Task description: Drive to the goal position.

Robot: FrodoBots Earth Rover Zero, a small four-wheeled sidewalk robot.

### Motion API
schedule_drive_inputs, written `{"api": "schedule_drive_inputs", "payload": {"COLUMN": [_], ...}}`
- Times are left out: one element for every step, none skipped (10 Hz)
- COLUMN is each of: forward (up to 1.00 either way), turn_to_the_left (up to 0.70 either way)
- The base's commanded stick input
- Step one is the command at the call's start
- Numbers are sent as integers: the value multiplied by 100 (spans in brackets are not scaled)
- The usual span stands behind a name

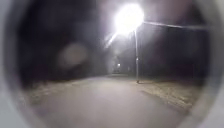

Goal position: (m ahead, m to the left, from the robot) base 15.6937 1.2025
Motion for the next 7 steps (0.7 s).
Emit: {"api": "schedule_drive_inputs", "payload": {"forward": [85,85,85,85,85,85,85], "turn_to_the_left": [0,0,0,0,0,0,0]}}
